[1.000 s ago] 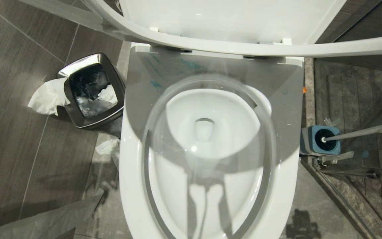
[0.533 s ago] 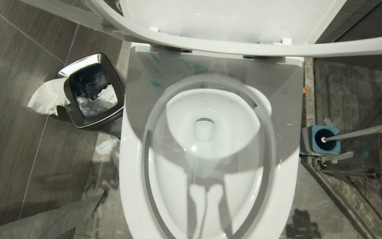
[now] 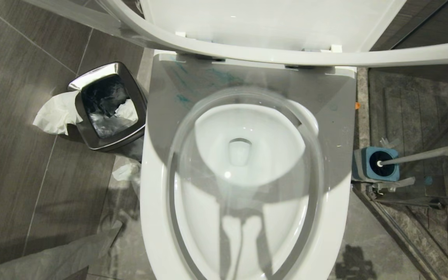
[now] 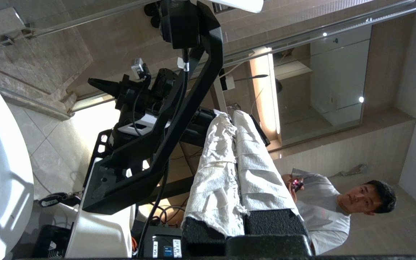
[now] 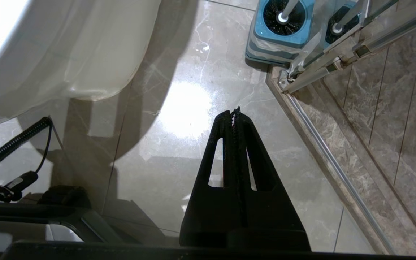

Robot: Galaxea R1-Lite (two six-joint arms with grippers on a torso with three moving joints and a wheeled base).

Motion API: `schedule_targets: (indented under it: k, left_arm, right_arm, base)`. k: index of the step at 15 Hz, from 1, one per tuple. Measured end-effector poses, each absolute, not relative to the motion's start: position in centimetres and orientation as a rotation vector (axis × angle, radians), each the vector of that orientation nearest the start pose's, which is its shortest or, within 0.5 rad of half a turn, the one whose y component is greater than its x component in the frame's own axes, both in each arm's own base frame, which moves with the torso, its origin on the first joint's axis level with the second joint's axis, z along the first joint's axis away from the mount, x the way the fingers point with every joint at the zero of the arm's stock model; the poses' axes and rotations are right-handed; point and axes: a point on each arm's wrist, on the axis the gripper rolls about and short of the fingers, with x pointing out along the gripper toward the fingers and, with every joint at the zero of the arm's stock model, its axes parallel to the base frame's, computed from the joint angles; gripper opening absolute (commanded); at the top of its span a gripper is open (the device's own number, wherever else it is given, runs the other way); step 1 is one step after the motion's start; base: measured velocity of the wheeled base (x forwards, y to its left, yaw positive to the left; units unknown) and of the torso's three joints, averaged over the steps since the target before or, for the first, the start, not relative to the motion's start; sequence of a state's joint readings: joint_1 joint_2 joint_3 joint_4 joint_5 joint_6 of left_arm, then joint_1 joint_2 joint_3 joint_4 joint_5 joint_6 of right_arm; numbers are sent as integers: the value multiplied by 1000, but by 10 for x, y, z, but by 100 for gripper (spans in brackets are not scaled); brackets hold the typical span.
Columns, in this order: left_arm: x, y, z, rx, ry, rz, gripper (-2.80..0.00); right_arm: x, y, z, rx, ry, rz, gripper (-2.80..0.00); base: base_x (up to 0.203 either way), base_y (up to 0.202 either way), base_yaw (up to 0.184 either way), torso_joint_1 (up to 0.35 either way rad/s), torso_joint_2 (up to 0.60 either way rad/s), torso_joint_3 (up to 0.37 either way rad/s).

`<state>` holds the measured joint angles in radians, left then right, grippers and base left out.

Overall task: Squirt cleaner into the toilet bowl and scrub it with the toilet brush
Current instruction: Close the toilet lid

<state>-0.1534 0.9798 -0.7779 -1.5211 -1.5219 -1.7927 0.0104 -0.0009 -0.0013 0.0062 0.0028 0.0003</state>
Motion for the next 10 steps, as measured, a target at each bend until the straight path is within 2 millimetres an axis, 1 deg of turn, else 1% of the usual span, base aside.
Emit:
schedule_targets:
  k: [5,10]
  left_arm:
    - [35,-28,367,-389,364,-1677,-280]
    - [36,-28,367,-390,364,-1676,-280]
  right_arm:
    - [-23,0,75,0,4,13,-280]
    - [-23,0,75,0,4,13,-280]
  base:
    - [0,0,0,2,3,137]
    - [0,0,0,0,0,10]
